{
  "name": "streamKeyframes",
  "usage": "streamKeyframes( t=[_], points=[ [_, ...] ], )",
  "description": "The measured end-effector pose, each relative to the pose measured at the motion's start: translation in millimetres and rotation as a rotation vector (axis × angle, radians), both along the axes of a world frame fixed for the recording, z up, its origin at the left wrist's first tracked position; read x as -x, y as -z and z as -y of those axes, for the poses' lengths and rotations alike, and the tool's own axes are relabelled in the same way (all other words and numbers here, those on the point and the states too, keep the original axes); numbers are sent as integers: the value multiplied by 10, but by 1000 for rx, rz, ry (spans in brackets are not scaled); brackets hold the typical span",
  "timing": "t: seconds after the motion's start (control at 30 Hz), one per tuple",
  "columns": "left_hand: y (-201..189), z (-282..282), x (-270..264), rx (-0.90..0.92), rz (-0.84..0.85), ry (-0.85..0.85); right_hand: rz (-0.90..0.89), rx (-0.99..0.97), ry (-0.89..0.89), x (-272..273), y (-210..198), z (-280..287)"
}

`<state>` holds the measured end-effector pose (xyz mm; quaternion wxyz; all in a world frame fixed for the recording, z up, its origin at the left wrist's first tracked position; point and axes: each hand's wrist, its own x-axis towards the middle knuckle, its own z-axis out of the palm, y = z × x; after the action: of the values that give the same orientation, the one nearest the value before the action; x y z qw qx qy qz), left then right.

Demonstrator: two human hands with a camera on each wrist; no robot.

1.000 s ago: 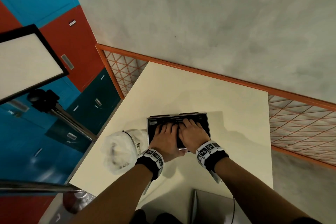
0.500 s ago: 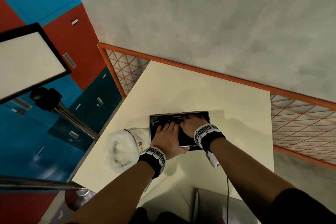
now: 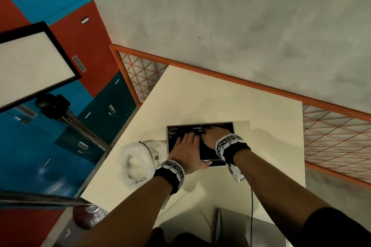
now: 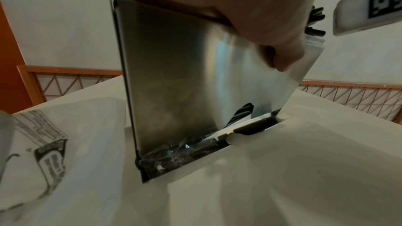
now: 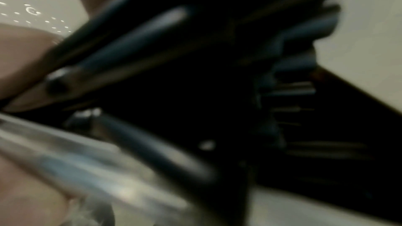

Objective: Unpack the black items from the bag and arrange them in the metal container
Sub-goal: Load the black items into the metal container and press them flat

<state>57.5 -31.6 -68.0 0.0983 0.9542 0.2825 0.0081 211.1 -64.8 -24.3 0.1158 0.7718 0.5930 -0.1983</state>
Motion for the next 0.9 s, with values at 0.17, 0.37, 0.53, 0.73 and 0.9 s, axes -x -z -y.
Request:
streamKeyframes(
  t=[0.17, 0.37, 0.53, 0.73, 0.9],
  points=[
    [-23, 24, 25, -21, 54, 24, -26, 27, 82, -19, -25, -25],
    [-45, -14, 15, -108, 150, 66, -33, -64, 81, -34, -7, 7],
    [-88, -62, -12, -111, 148, 82, 21, -58, 28, -55, -69, 41],
    [-73, -44, 12, -147, 250, 103, 10, -27, 18, -53, -29, 84],
    [-44, -82, -17, -70, 142, 91, 17, -118, -16, -34, 65, 125]
  ],
)
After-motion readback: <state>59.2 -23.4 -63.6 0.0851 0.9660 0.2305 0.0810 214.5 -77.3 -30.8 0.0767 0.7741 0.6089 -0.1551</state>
